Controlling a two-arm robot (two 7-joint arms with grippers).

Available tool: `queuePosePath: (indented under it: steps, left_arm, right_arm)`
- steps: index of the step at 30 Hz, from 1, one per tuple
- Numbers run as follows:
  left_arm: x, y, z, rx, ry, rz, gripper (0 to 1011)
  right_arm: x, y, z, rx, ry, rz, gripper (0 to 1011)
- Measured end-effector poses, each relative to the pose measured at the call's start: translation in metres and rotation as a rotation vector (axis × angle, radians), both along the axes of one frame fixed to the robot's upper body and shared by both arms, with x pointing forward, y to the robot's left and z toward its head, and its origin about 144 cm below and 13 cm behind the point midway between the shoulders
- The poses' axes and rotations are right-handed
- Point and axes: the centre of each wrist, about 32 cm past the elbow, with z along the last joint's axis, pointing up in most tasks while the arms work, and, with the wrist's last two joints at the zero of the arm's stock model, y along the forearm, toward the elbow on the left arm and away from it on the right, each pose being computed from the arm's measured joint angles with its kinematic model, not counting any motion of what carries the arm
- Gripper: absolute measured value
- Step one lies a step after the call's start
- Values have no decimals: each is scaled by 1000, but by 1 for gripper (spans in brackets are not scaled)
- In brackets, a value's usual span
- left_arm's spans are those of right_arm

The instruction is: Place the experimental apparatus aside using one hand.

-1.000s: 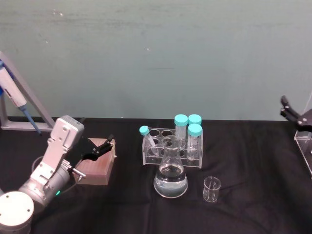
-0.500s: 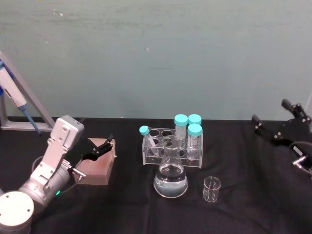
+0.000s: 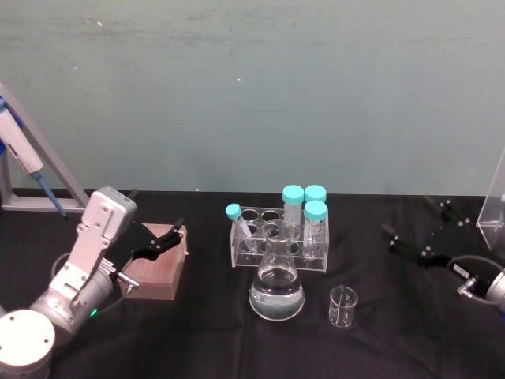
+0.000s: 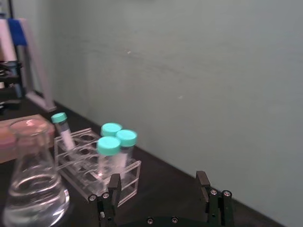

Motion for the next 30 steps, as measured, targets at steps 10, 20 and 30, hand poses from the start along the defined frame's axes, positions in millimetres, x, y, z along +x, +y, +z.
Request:
queuePosePath:
  steps: [10,20,30]
  left_arm:
    - [0,0,0,0,0,0,1000]
    - [0,0,0,0,0,0,1000]
    - [0,0,0,0,0,0,1000]
  right_arm:
    - [-1,4,-6,8,48,112,1003]
    - [-3,9,-10,9,81,210,1003]
    - [-2,13,-12,-8,88,291,1003]
